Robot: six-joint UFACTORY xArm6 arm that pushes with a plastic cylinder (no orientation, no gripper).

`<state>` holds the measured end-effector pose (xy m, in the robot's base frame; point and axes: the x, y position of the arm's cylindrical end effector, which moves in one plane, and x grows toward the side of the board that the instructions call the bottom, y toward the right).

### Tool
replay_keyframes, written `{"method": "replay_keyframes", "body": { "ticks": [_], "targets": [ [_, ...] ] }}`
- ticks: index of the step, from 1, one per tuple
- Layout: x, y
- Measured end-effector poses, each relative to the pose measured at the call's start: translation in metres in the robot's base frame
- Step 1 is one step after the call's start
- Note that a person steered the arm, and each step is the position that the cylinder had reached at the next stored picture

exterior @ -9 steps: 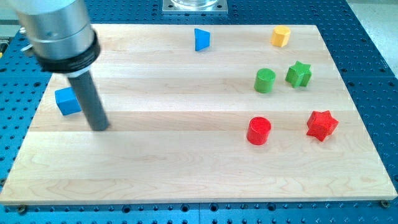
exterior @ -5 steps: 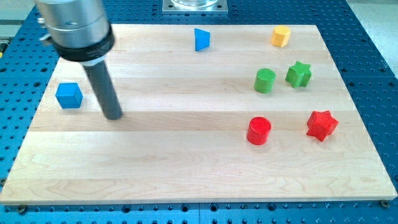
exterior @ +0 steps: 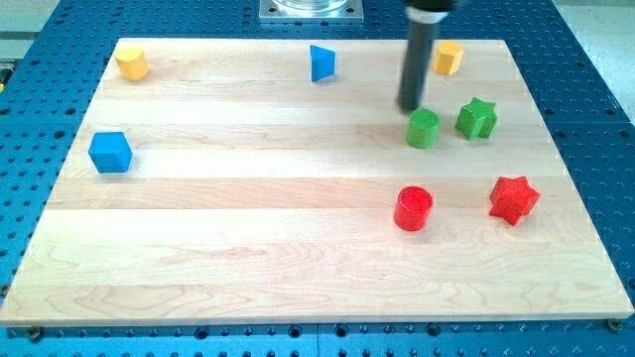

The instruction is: Move green circle at the bottom left corner of the board

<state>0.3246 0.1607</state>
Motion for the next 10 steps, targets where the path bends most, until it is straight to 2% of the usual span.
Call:
{"method": "replay_keyframes", "body": {
  "ticks": [1, 2, 3, 4, 5, 6, 7, 8, 9, 10],
  "targets": [
    [0.024, 0.069],
    [0.054, 0.068],
    [0.035, 0.073],
    [0.048, 0.038],
    [0.066, -0.024],
    [0.05, -0.048],
    [0.083, -0.123],
    [0.093, -0.103],
    [0.094, -0.039],
    [0.12, -0.097]
  ]
}}
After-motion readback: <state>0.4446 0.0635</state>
